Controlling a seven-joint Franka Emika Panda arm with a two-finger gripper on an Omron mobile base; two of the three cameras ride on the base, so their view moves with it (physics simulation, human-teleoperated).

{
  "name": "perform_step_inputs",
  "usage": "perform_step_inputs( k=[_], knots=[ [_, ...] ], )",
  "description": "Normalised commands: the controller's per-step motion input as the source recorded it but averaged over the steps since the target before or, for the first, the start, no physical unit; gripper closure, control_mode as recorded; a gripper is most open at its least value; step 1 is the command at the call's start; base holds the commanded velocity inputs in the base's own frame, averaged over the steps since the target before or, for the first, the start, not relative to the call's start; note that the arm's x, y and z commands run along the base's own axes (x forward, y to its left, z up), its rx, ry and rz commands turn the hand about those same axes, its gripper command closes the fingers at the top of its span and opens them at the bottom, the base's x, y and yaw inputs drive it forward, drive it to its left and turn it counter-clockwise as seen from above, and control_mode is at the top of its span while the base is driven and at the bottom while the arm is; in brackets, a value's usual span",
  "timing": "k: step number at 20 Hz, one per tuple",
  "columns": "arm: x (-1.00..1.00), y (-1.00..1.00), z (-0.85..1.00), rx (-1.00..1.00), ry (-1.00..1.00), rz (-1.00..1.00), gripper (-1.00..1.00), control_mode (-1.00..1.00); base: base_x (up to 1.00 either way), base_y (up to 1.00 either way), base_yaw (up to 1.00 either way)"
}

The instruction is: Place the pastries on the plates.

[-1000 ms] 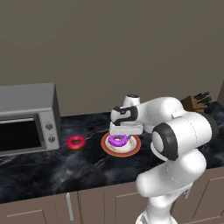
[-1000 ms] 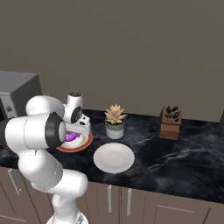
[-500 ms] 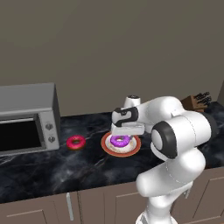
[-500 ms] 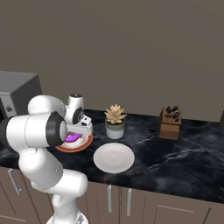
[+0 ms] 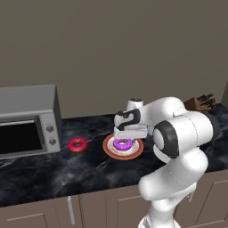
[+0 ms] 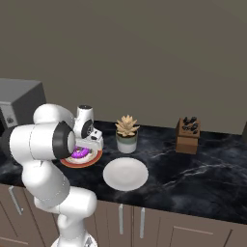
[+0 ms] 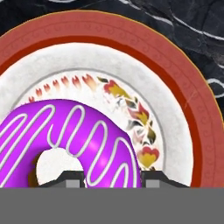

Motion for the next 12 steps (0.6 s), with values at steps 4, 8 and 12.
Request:
perform_step_inputs(
  k=[4, 8, 12],
  knots=[
    [0.0, 0.0, -0.11, 0.0, 0.0, 0.0, 1.0, -1.0, 0.0, 0.0, 0.0],
    [0.0, 0.0, 0.0, 0.0, 0.0, 0.0, 1.0, -1.0, 0.0, 0.0, 0.0],
    [0.0, 0.0, 0.0, 0.0, 0.0, 0.0, -1.0, -1.0, 0.0, 0.0, 0.0]
  ],
)
